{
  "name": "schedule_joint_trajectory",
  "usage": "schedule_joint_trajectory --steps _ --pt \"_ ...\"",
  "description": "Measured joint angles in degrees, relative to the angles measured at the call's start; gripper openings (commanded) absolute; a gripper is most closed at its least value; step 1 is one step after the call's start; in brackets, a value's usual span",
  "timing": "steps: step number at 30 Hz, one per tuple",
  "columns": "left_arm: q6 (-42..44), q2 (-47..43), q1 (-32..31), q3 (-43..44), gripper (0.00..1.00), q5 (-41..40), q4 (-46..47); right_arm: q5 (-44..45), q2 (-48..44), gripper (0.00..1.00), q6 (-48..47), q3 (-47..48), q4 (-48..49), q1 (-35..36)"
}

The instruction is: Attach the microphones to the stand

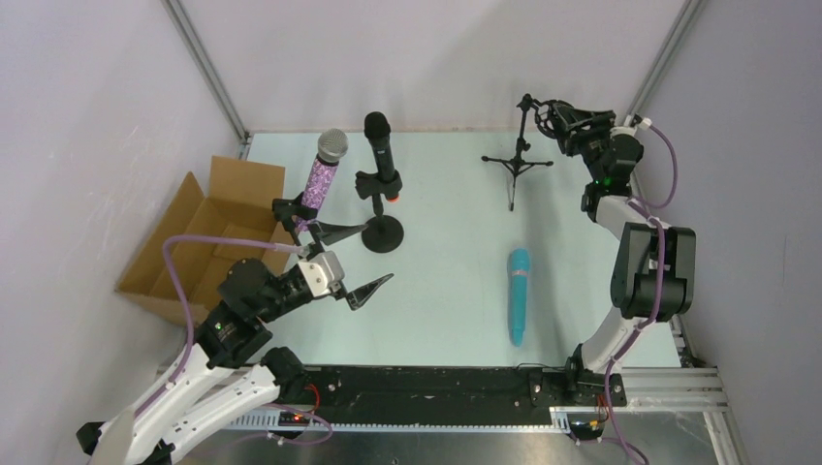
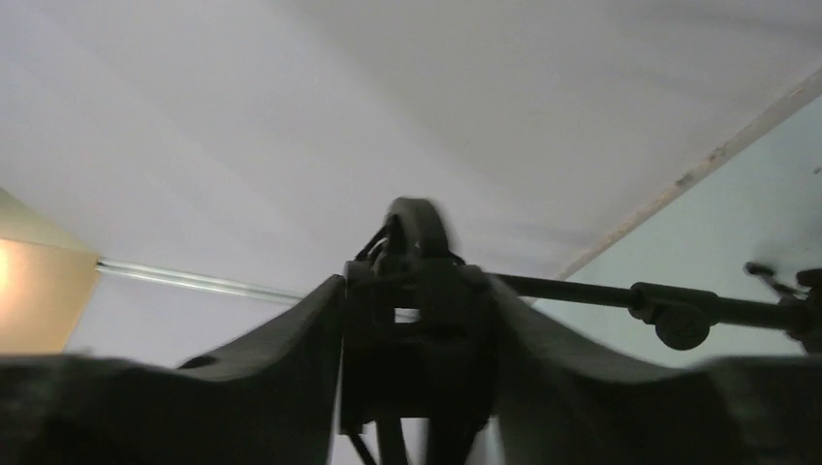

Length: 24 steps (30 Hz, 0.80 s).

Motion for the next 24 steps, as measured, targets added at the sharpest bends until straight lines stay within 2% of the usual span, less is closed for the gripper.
schedule_joint_trajectory --steps 2,6,14,24 --pt "0.0 0.0 0.0 0.0 1.0 0.0 0.0 -0.24 0.83 0.35 1.01 0.07 0.79 0.48" --pt "0.0 0.0 0.0 0.02 1.0 0.0 0.0 -0.33 1.22 0.25 2.21 0.07 2.14 0.87" --pt "0.02 -0.22 0.0 0.0 1.0 0.0 -0.07 -0.37 1.22 0.28 2.69 1.07 1.6 1.88" --pt "0.02 -1.09 0.02 0.0 1.0 -0.09 -0.24 -1.62 0.63 0.28 2.62 5.75 -2.14 6.8"
